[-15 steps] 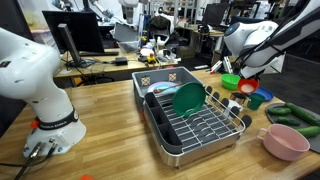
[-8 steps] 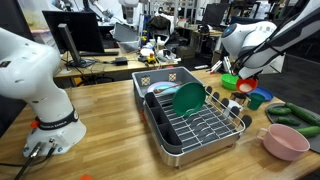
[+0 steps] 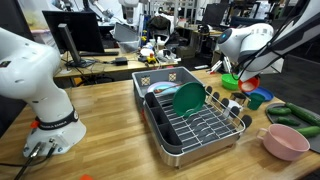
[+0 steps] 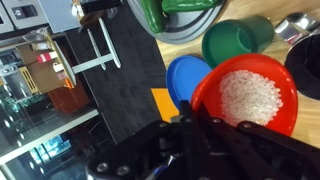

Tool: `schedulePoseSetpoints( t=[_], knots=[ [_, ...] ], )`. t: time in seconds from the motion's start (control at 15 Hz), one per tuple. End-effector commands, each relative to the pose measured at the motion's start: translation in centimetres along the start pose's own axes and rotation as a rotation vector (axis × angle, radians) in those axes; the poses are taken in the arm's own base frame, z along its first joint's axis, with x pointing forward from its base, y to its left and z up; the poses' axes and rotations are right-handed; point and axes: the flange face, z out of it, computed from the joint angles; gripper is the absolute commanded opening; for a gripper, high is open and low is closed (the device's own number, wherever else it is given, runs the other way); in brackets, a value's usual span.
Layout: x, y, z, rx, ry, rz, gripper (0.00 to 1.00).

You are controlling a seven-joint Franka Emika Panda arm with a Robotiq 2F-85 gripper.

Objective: Pour the contents of the small red bowl into the silver jug

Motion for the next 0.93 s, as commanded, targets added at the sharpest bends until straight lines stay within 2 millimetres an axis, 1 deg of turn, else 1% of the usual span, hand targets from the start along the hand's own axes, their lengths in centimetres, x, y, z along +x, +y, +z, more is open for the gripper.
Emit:
schedulePoseSetpoints(
  t=[0.0,0.4,0.67,0.87],
  knots=[
    [-0.7,-0.4,0.0,-0.034,0.011,-0.007,0.02],
    [-1.5,-1.5,-0.6,-0.074,0.049,-0.037,0.02],
    [-1.8,-2.4,-1.5,-0.104,0.077,-0.064,0.02],
    [-2.2,-2.9,-1.8,-0.124,0.095,-0.079,0.02]
  ],
)
